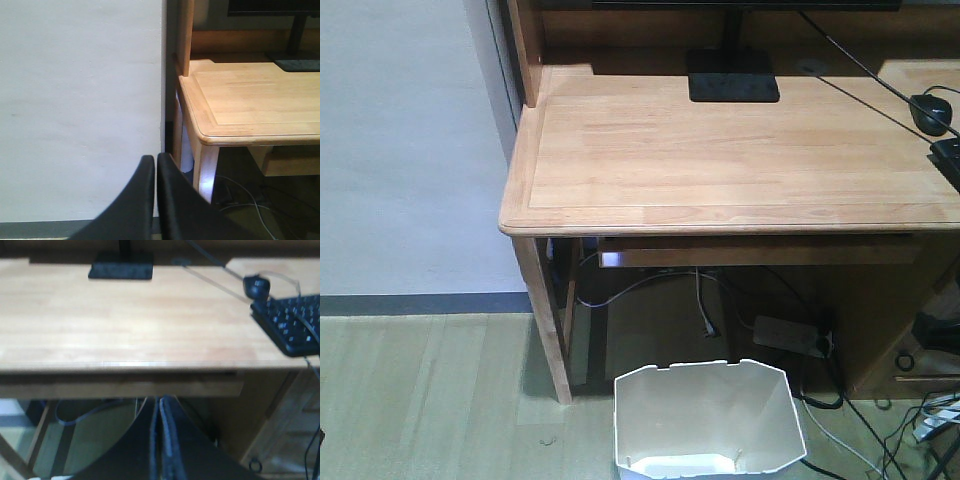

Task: Move trash bin to bedside with robot

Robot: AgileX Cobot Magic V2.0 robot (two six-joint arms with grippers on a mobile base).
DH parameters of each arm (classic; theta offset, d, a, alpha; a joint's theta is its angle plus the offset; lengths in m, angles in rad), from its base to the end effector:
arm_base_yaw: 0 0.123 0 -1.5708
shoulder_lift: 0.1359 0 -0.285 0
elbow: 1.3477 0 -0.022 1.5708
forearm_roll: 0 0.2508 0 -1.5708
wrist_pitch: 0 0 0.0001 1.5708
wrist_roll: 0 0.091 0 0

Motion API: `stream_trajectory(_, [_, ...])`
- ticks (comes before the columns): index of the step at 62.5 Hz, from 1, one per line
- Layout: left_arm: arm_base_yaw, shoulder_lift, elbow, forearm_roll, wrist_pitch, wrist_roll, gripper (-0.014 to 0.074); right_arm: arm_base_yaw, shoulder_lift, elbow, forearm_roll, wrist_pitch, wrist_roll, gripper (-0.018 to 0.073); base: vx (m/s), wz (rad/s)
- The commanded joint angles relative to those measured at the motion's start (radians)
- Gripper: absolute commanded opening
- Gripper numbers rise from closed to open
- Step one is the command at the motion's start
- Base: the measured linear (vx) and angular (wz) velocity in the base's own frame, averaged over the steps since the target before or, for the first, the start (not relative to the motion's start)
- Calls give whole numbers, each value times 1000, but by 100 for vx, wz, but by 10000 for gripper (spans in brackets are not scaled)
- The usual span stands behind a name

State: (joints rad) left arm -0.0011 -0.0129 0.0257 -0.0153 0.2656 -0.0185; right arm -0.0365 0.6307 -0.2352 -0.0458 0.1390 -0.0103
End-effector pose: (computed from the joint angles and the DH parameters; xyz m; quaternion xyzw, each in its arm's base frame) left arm 0.0549 -0.0004 0.1812 -0.0111 0.7713 -0.0125 0.6363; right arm 0.1223 -0.0050 0.2261 -0.0064 0.8463 -0.0272 0.5320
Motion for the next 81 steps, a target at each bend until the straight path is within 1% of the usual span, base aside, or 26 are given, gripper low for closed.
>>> stream_trajectory(1, [-2, -14, 19, -4, -69, -4, -7, -1, 12, -35, -2, -59, -3, -6, 0, 0])
stream_trajectory(11, [-2, -14, 19, -4, -69, -4, -7, -1, 12, -35, -6, -67, -4, 28, 0, 0])
stream_trajectory(18, [-2, -14, 19, -4, -69, -4, -7, -1, 12, -35, -6, -67, -7, 95, 0, 0])
stream_trajectory(25, [-2, -14, 19, -4, -69, -4, -7, -1, 12, -35, -6, -64, -7, 199, 0, 0])
stream_trajectory(28, [-2, -14, 19, -4, -69, -4, -7, -1, 12, -35, -6, -61, -7, 267, 0, 0])
stream_trajectory(35, [-2, -14, 19, -4, -69, -4, -7, -1, 12, -35, -6, -54, -7, 393, 0, 0])
stream_trajectory(43, [-2, -14, 19, -4, -69, -4, -7, -1, 12, -35, -6, -40, -7, 484, 0, 0])
stream_trajectory(48, [-2, -14, 19, -4, -69, -4, -7, -1, 12, -35, -6, -36, -7, 502, 0, 0])
stream_trajectory(62, [-2, -14, 19, -4, -69, -4, -7, -1, 12, -35, 0, -43, 2, 500, 0, 0])
stream_trajectory(67, [-2, -14, 19, -4, -69, -4, -7, -1, 14, -35, 29, -34, 24, 500, 0, 0])
stream_trajectory(74, [-2, -14, 19, -4, -69, -4, -7, -1, 40, -46, 63, -30, 23, 500, 0, 0])
stream_trajectory(81, [-2, -14, 19, -4, -69, -4, -7, -1, 104, -94, 130, 33, 22, 500, 0, 0])
